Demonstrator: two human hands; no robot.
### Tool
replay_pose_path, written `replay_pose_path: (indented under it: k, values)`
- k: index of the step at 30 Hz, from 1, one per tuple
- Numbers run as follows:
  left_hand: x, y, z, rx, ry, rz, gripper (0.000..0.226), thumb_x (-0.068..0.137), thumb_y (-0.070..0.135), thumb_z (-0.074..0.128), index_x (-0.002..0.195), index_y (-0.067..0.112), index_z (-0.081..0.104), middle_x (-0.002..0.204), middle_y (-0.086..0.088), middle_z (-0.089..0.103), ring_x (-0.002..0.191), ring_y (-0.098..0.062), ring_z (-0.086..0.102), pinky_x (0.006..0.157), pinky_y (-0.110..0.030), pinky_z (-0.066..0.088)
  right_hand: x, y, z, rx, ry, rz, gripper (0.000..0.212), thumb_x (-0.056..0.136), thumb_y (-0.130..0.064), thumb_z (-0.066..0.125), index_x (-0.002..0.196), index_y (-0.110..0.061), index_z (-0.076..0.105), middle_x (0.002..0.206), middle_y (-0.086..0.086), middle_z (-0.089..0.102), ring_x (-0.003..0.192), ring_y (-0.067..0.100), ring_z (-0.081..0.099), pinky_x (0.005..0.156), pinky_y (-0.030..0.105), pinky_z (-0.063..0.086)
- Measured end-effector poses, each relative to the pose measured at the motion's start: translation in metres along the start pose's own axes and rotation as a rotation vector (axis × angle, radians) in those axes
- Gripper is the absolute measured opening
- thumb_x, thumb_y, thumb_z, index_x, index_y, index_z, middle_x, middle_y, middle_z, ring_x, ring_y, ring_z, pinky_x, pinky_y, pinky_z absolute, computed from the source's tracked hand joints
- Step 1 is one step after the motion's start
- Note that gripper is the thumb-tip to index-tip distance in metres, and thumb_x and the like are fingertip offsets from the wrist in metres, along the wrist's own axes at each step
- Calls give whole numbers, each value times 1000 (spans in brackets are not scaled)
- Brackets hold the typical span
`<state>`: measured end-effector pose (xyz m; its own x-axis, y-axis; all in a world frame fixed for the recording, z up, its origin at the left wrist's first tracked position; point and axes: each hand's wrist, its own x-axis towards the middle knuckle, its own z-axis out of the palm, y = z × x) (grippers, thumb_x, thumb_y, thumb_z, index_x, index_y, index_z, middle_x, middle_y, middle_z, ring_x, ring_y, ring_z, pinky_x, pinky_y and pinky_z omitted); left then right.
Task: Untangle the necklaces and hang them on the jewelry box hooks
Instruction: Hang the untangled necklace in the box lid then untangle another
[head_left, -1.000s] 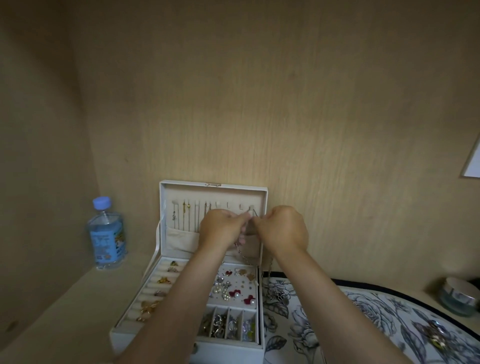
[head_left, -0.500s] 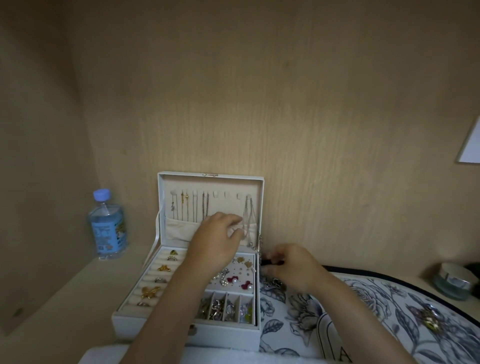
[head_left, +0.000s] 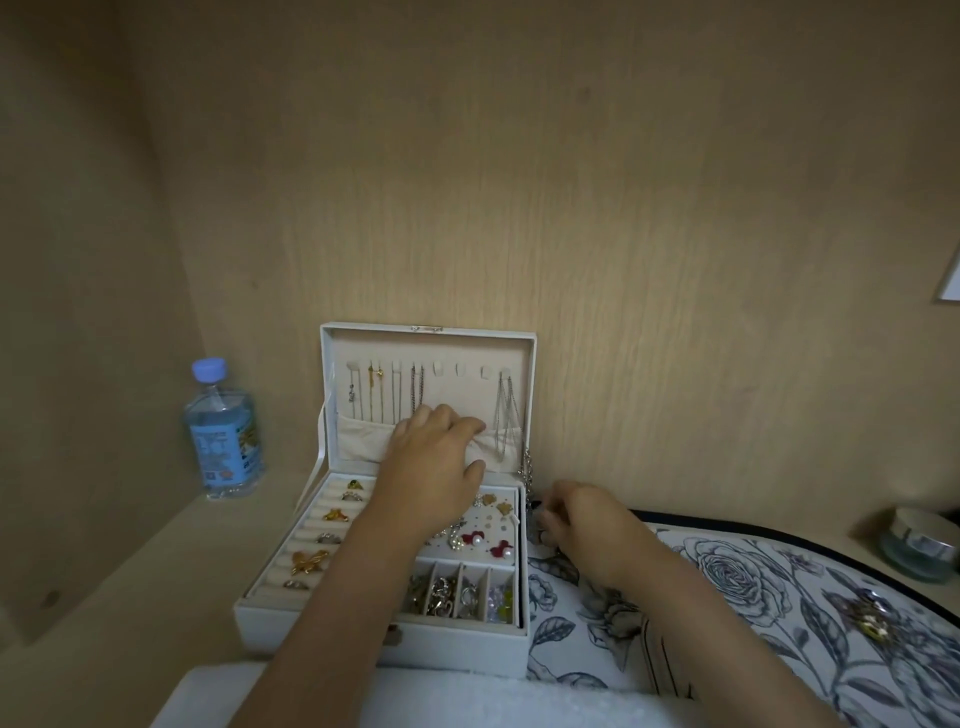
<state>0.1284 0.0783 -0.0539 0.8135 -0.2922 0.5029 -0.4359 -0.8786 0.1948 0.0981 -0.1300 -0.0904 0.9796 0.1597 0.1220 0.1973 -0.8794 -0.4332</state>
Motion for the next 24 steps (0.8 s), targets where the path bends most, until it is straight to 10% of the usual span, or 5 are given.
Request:
replay_pose_path:
  k: [12,19,24]
  values:
    - [6,-2,-6,-63,-15,-30,33,94,47,52,120,29,60,115,8,60,111,-16,46,104,-34,29,53,-85,-72,713,409,-69,3,90,-8,71,88,-6,71,78,12,73,43,13,58,42,23,45]
    - [7,-3,-10,-129,-36,-57,29,89,51,57,110,34,65,108,11,62,109,-15,47,102,-36,31,75,-78,-54,-404,463,-433,12,87,-21,66,91,-22,77,85,0,70,72,25,67,59,33,52]
    - [7,-5,-13,-118,-45,-57,21,88,45,57,104,35,65,99,11,59,106,-16,48,95,-36,31,71,-77,-43,-480,394,-477,23,84,-12,67,106,-20,72,100,3,61,72,28,64,55,36,51]
